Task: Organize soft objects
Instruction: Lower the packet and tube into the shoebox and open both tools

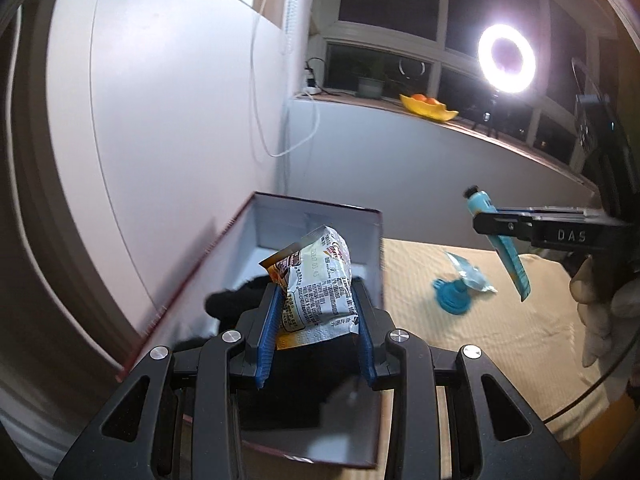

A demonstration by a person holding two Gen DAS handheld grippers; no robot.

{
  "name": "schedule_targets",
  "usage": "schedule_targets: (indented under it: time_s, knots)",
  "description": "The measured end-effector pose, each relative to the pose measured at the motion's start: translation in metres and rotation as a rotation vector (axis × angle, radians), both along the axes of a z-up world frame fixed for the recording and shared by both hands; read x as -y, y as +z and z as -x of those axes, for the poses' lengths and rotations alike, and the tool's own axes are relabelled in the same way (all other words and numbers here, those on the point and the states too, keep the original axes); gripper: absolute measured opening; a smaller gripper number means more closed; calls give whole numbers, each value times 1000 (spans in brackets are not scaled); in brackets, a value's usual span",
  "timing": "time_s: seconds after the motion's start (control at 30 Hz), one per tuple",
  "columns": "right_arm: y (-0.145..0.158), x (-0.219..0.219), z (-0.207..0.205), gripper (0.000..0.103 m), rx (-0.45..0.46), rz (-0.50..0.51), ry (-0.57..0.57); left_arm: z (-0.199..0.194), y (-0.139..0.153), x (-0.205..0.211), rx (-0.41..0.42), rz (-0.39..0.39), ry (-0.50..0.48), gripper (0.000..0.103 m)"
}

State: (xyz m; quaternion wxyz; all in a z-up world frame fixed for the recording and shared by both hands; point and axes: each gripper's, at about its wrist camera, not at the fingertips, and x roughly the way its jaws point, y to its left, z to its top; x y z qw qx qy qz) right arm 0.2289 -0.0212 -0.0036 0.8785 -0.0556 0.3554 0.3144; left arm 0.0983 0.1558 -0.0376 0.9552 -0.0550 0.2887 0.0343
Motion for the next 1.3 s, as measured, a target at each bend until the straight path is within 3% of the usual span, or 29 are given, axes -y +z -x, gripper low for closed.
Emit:
schedule_targets:
  time_s: [0.23,0.57,0.7,0.8,0.83,0.9,1.3]
  knots:
    - [1,-69,-23,26,-38,-10,83,-19,-6,-18,-8,-24,42,32]
    - [-22,-113,-45,26,-94,3,107,-32,-15,-26,-42,-38,44,33]
    - [-22,-114,-53,29,-108,-22,99,-38,-17,-25,-59,-45,31,41]
    - [-17,-109,-56,57,-100,-52,77,-36,-15,-24,-51,-53,41,46]
    - [-15,-105,-55,61,-90,-66,71,-35,-15,-25,-49,-49,46,48]
    - [-11,-98,-54,61,-83,-78,64,-31,-12,-24,-40,-42,55,57]
    - [6,-40,1,62,44,-44,-8,3,10,-2,35,-46,55,57]
